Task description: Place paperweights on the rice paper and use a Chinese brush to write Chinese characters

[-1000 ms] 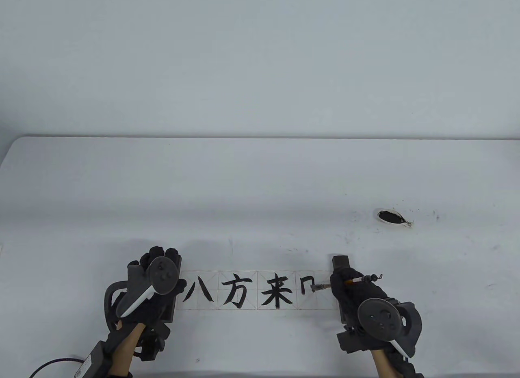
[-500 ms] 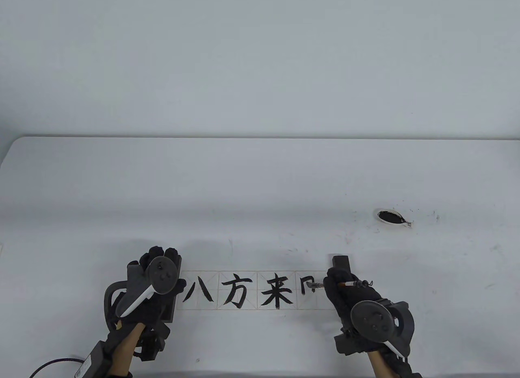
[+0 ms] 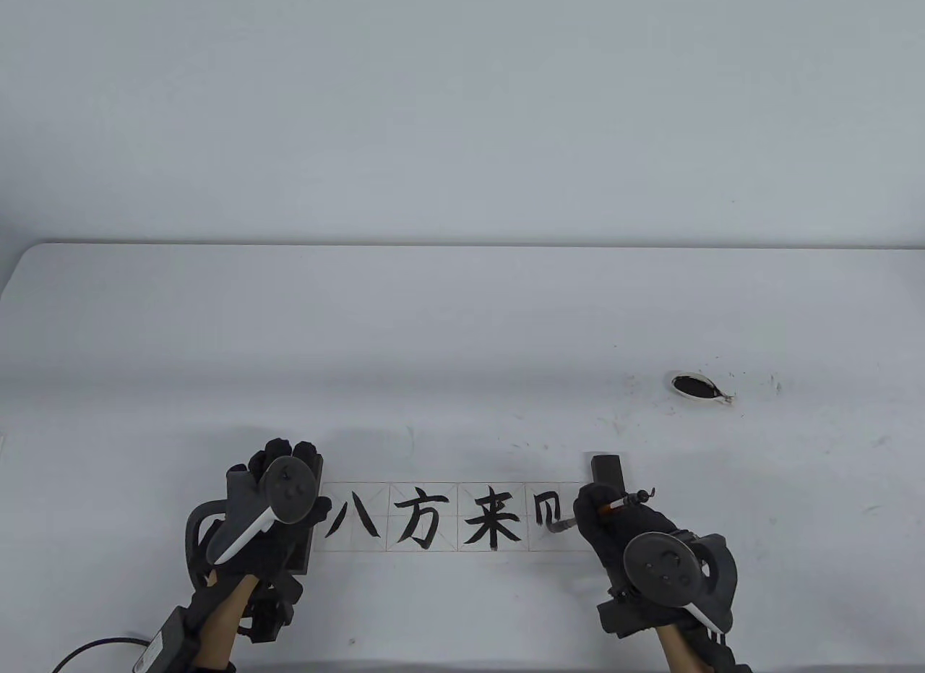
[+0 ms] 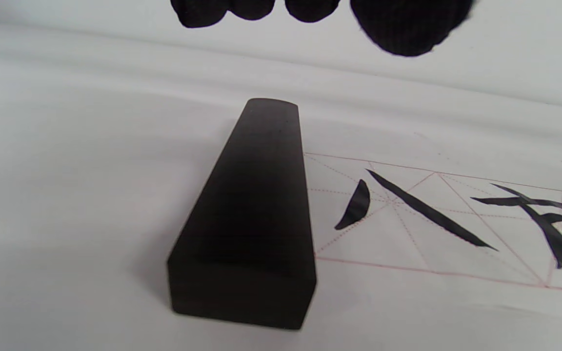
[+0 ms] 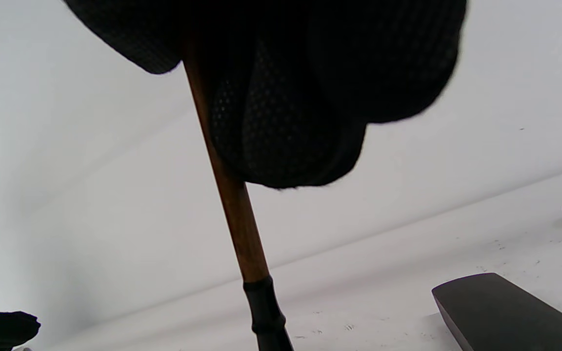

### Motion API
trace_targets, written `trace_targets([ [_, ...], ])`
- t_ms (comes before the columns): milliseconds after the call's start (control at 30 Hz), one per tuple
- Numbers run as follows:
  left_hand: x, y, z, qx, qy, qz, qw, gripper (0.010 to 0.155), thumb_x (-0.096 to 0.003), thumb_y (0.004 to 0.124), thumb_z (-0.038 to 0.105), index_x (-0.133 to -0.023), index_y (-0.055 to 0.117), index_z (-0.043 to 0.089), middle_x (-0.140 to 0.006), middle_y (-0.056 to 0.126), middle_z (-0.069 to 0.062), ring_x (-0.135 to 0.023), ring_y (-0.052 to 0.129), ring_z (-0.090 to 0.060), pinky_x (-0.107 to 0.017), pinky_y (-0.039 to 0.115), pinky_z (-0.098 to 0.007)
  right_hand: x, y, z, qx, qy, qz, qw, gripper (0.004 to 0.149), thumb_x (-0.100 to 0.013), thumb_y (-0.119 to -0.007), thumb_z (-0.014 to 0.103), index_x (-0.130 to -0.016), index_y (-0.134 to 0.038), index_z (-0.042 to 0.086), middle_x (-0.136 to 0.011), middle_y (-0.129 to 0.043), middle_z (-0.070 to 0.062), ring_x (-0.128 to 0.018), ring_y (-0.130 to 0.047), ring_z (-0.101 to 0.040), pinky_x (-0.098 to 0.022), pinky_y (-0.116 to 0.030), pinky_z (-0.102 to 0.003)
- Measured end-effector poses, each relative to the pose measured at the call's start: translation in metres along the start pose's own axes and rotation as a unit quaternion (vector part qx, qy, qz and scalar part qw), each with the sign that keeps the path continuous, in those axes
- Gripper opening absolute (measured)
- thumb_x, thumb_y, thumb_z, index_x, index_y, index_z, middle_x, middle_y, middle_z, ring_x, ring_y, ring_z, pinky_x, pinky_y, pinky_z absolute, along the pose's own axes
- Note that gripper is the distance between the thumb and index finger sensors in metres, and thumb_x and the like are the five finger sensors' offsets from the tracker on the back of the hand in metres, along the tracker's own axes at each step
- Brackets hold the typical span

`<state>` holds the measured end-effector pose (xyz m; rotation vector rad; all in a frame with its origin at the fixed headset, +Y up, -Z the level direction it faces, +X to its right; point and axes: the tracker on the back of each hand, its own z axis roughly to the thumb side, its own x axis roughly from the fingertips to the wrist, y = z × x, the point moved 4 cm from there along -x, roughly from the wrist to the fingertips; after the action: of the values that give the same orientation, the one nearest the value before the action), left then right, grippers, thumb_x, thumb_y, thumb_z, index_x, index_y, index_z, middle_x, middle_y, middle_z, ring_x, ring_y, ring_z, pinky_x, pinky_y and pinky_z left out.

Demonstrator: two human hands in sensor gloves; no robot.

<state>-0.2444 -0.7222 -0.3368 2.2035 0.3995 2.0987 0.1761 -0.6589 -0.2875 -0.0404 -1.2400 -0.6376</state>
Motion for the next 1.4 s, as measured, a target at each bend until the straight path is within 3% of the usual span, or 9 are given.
trace_targets([
  [133,0.0,0.0,0.0,0.001,-0.001,-0.001,1.0,0.082,-0.0516,0.06,0.054,-0.121,0.021,0.033,-0.129,0.021,-0.009,-0.121,0.032,-0.038,-0.086,0.019,-0.053,0.0,0.002,0.0,-0.039,0.004,0.018,0.999,0.038,-0.053,-0.069,0.04,-0.071,-0.087,0.01,-0.052,-0.102,-0.009,-0.033,-0.103,-0.02,-0.023,-0.088,-0.029],
  [233,0.0,0.0,0.0,0.001,-0.001,-0.001,1.0,0.082,-0.0516,0.06,0.054,-0.121,0.021,0.033,-0.129,0.021,-0.009,-0.121,0.032,-0.038,-0.086,0.019,-0.053,0.001,0.01,-0.003,-0.069,-0.003,-0.004,0.998,0.039,-0.054,-0.069,0.04,-0.071,-0.087,0.01,-0.052,-0.102,-0.01,-0.033,-0.103,-0.02,-0.023,-0.088,-0.029],
  [367,0.0,0.0,0.0,0.001,-0.001,-0.002,1.0,0.082,-0.0517,0.06,0.054,-0.121,0.021,0.033,-0.129,0.021,-0.009,-0.121,0.032,-0.038,-0.086,0.019,-0.053,0.002,0.017,-0.007,-0.047,-0.011,-0.024,0.999,0.039,-0.054,-0.069,0.04,-0.074,-0.086,0.01,-0.055,-0.101,-0.01,-0.036,-0.103,-0.021,-0.025,-0.087,-0.03],
  [733,-0.001,0.001,0.001,0.002,0.001,-0.006,1.0,0.082,-0.0516,0.06,0.054,-0.121,0.021,0.033,-0.129,0.021,-0.009,-0.121,0.032,-0.038,-0.086,0.019,-0.053,0.0,0.009,-0.005,-0.021,-0.011,0.005,1.0,0.04,-0.055,-0.069,0.039,-0.077,-0.084,0.01,-0.06,-0.1,-0.011,-0.041,-0.103,-0.023,-0.028,-0.088,-0.032],
  [1200,-0.001,0.001,0.002,0.002,0.001,-0.006,1.0,0.082,-0.0516,0.06,0.054,-0.121,0.022,0.033,-0.129,0.021,-0.009,-0.121,0.032,-0.038,-0.086,0.019,-0.053,-0.001,0.009,-0.006,0.025,-0.02,0.026,0.999,0.038,-0.054,-0.069,0.038,-0.072,-0.086,0.01,-0.054,-0.101,-0.01,-0.035,-0.103,-0.022,-0.025,-0.087,-0.031],
  [1400,-0.001,0.001,0.001,0.001,0.001,-0.007,1.0,0.082,-0.0516,0.06,0.054,-0.121,0.022,0.033,-0.129,0.021,-0.009,-0.121,0.032,-0.038,-0.086,0.02,-0.053,0.001,0.025,-0.015,-0.009,-0.044,-0.026,0.999,0.041,-0.055,-0.067,0.038,-0.078,-0.081,0.007,-0.058,-0.099,-0.012,-0.038,-0.102,-0.022,-0.026,-0.087,-0.031],
])
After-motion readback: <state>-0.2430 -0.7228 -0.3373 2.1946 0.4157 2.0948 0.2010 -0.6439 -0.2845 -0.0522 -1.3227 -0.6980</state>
